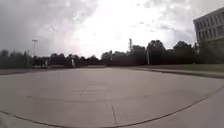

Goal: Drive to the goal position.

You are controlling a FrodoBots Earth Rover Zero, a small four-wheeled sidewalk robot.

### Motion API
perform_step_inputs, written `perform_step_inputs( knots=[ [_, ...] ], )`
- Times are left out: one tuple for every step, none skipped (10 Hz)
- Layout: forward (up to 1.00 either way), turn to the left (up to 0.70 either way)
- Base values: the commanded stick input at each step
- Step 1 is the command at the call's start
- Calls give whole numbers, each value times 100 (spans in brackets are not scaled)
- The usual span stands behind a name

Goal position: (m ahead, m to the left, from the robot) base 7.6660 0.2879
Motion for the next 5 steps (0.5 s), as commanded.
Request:
perform_step_inputs(
  knots=[
    [70, -1],
    [70, -1],
    [70, 0],
    [70, 20],
    [70, 33]
  ],
)
